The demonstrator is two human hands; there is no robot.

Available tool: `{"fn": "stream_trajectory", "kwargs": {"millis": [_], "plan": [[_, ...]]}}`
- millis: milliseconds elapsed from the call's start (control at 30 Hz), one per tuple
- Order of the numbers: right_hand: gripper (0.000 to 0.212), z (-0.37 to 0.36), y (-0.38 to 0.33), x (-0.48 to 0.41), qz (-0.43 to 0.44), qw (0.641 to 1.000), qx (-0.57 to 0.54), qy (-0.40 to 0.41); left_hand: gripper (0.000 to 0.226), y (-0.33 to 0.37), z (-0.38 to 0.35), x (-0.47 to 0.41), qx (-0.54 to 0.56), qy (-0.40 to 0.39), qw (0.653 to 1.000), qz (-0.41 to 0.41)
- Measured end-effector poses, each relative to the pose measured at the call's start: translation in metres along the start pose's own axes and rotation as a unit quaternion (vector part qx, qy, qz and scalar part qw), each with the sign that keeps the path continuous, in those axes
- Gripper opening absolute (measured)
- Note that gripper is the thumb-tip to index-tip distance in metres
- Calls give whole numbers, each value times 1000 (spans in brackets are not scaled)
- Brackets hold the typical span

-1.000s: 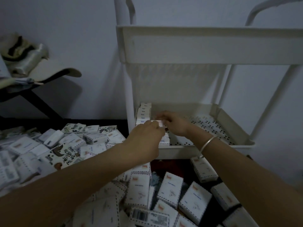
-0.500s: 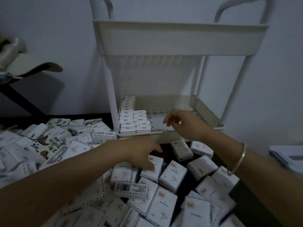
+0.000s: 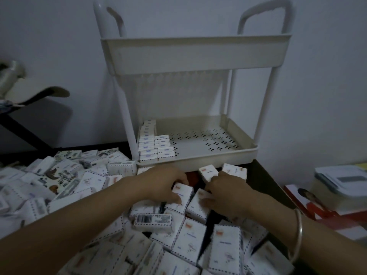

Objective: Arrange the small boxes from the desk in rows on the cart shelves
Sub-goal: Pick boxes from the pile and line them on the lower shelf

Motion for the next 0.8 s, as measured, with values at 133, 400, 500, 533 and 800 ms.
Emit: {"fn": "stream_trajectory", "kwargs": {"millis": [133,400,500,533,800], "plan": [[43,-1,0,0,-21,999,-34,10,46,2,7,7,-5,55,998,-5],[46,10,12,0,-35,957,-285,46,45,0,30,15,35,163,986,17],[38,21,21,-3,-39,938,-331,94,27,1,52,18,66,225,972,19],[34,23,24,-5,-41,929,-352,105,20,0,60,19,81,240,967,20],[23,36,45,-18,-38,834,-520,178,22,-12,144,14,66,363,929,36]]}}
Point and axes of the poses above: each hand's wrist, its own x-axis away from the middle knuckle, its own z-axis out of the back of the hand, y = z × x, the point moved 8 cm from there along -x, towards the middle knuckle, and after that the axes turned 10 degrees about x, right-handed, at the moved point
